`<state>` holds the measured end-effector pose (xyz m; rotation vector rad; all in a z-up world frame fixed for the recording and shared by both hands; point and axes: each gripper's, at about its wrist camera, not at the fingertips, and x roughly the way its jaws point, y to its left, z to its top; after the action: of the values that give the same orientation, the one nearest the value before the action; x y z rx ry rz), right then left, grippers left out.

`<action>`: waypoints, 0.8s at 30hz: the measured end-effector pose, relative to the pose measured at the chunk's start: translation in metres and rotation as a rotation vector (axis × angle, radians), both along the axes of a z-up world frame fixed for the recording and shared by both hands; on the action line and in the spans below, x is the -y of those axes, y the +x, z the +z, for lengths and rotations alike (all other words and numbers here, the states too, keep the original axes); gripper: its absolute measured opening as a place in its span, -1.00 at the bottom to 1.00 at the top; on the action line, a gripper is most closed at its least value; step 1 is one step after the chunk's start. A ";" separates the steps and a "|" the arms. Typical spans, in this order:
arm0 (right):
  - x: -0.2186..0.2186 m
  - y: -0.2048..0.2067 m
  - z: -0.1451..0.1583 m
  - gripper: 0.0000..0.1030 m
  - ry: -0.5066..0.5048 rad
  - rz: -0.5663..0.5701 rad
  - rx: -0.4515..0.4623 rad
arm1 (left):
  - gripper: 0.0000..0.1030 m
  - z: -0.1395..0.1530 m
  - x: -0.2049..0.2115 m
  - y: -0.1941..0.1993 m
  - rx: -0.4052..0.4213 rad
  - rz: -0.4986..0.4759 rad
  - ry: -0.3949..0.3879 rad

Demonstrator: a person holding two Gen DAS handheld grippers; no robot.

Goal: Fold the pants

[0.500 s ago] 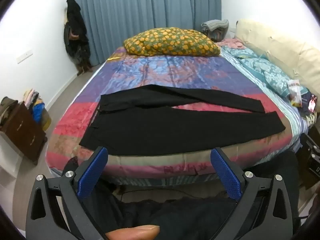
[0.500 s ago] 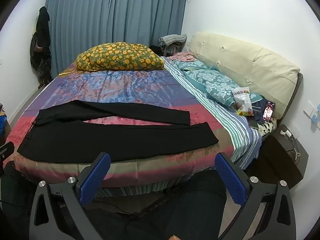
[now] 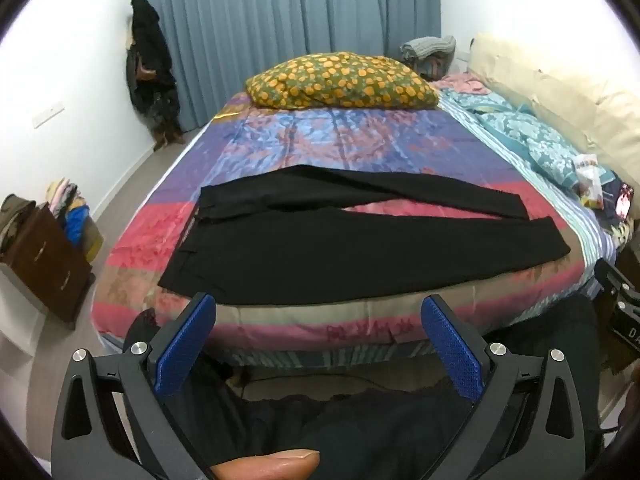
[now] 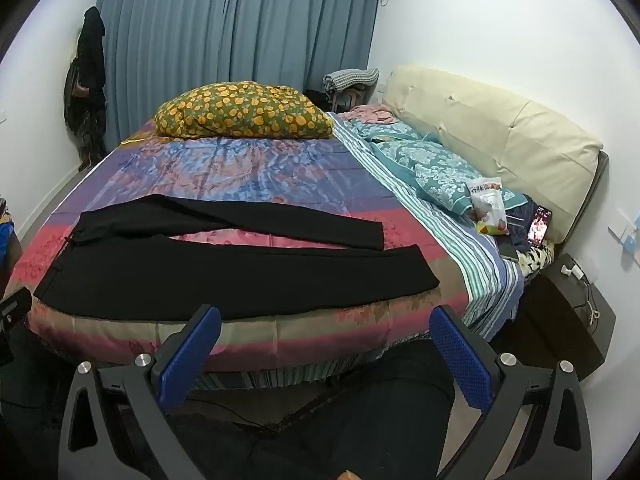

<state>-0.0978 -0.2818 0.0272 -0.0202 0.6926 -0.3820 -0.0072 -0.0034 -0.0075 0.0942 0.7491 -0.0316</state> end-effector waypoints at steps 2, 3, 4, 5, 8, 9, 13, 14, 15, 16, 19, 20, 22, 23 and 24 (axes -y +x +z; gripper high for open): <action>-0.001 0.000 0.000 1.00 0.002 0.000 -0.002 | 0.99 0.000 0.001 0.000 0.000 0.007 -0.001; -0.002 -0.001 0.000 1.00 0.002 0.000 -0.003 | 0.99 -0.002 0.000 0.000 0.000 0.010 -0.002; -0.006 -0.001 -0.004 1.00 -0.002 0.004 -0.007 | 0.99 -0.002 -0.004 0.000 -0.001 0.012 -0.006; -0.005 0.001 -0.004 1.00 -0.004 0.009 -0.010 | 0.99 -0.002 -0.004 0.000 -0.002 0.014 -0.006; -0.007 0.001 -0.004 1.00 -0.003 0.009 -0.010 | 0.99 -0.002 -0.005 -0.001 -0.002 0.017 -0.005; -0.008 0.000 -0.005 1.00 -0.003 0.009 -0.010 | 0.99 -0.002 -0.005 -0.001 -0.001 0.017 -0.005; -0.008 0.000 -0.003 1.00 -0.002 0.008 -0.009 | 0.99 0.000 -0.006 0.000 -0.002 0.017 -0.005; -0.006 0.001 -0.003 1.00 -0.003 0.009 -0.009 | 0.99 0.000 -0.006 0.000 -0.002 0.018 -0.005; -0.004 0.002 -0.003 1.00 -0.002 0.011 -0.011 | 0.99 0.001 -0.006 -0.001 -0.002 0.020 -0.004; -0.005 0.001 -0.003 1.00 -0.003 0.012 -0.011 | 0.99 0.001 -0.005 -0.001 -0.001 0.022 -0.002; -0.007 0.002 -0.004 1.00 -0.007 0.015 -0.014 | 0.99 0.001 -0.005 -0.002 0.001 0.031 0.010; -0.007 0.002 -0.004 1.00 -0.007 0.016 -0.015 | 0.99 0.001 -0.005 -0.002 0.002 0.033 0.015; -0.008 0.002 -0.005 1.00 -0.008 0.016 -0.016 | 0.99 0.000 -0.004 -0.003 0.005 0.037 0.024; -0.006 0.002 -0.003 1.00 -0.007 0.016 -0.015 | 0.99 0.001 -0.004 -0.003 0.007 0.037 0.025; -0.005 0.002 -0.003 1.00 -0.007 0.014 -0.014 | 0.99 0.001 -0.005 -0.003 0.008 0.038 0.026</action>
<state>-0.0957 -0.2766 0.0243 -0.0341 0.7044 -0.3707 -0.0103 0.0012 -0.0067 0.1051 0.7432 0.0145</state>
